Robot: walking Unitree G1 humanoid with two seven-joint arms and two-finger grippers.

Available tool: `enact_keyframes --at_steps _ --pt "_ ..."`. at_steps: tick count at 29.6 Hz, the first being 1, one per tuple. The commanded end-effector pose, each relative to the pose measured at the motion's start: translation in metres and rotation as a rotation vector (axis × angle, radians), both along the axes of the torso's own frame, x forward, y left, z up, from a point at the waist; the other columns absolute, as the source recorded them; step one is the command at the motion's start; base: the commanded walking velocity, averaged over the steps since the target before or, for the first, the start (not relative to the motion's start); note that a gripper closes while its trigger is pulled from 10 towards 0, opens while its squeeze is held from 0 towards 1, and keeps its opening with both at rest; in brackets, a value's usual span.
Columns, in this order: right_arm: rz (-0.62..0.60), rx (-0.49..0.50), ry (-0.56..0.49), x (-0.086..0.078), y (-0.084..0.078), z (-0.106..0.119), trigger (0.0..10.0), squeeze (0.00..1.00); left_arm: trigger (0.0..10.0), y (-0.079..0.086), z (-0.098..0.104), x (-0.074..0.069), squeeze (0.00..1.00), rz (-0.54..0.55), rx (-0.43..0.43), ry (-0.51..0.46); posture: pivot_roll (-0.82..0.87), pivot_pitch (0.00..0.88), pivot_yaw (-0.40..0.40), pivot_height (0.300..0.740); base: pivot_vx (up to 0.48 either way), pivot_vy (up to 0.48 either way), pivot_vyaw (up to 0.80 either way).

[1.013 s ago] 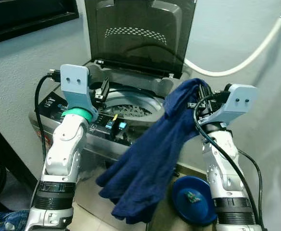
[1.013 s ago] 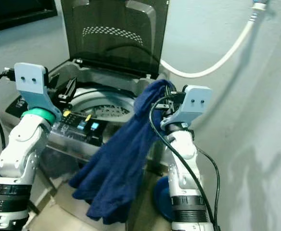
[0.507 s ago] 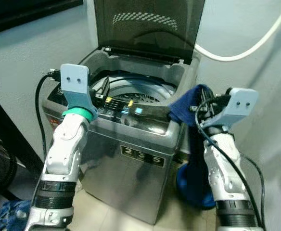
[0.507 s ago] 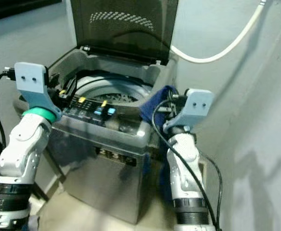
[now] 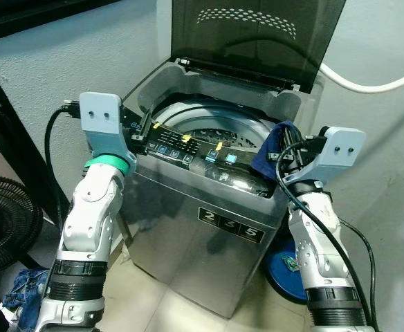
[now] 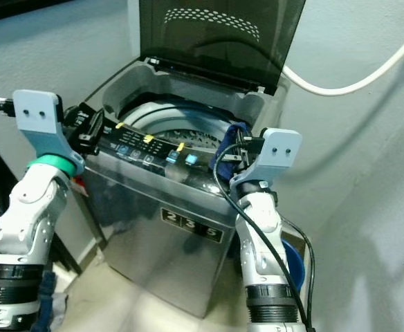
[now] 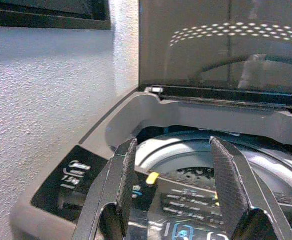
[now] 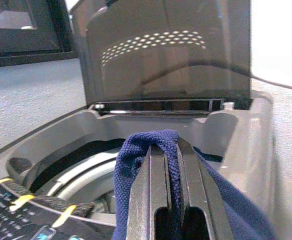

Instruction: Clothes washing

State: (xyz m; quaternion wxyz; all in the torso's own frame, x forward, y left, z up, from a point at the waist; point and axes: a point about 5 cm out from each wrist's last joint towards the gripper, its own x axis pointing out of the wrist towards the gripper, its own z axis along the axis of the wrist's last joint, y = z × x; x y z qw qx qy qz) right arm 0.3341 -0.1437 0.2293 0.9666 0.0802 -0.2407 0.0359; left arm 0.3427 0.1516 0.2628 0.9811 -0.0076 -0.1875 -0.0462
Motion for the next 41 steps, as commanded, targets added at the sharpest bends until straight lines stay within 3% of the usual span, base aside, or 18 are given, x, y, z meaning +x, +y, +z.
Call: enact_keyframes --at_steps 1,8,12,17,29,41 --pt "-0.006 -0.005 -0.028 -0.001 0.001 0.006 10.0 0.0 10.0 -0.002 -0.001 -0.001 0.0 -0.011 -0.005 -0.001 0.05 0.0 0.057 0.74 0.0 0.0 0.0" --pt "-0.014 -0.05 -0.114 -0.006 0.002 0.023 10.0 0.0 10.0 0.0 0.0 -0.002 0.0 0.002 0.003 -0.011 0.05 0.0 0.057 0.74 0.0 0.0 0.0" --pt "-0.006 -0.039 -0.189 -0.01 0.004 0.043 10.0 0.0 10.0 0.001 0.003 -0.002 0.0 0.002 -0.006 -0.022 0.05 0.0 0.056 0.74 0.0 0.0 0.0" --pt "-0.01 -0.032 -0.159 -0.006 0.002 0.038 10.0 0.0 10.0 0.001 0.003 -0.002 0.0 0.003 -0.014 -0.019 0.05 0.0 0.054 0.74 0.0 0.171 0.0" --pt "-0.032 -0.017 -0.109 -0.003 -0.003 0.029 10.0 0.0 10.0 0.002 0.003 -0.001 0.0 0.006 -0.01 -0.016 0.05 0.0 0.059 0.74 0.0 0.48 -0.78" --pt "-0.034 -0.029 -0.095 -0.003 -0.003 0.025 10.0 0.0 10.0 0.001 0.002 -0.001 0.0 0.01 0.014 -0.017 0.05 0.0 0.06 0.74 0.0 0.134 0.0"
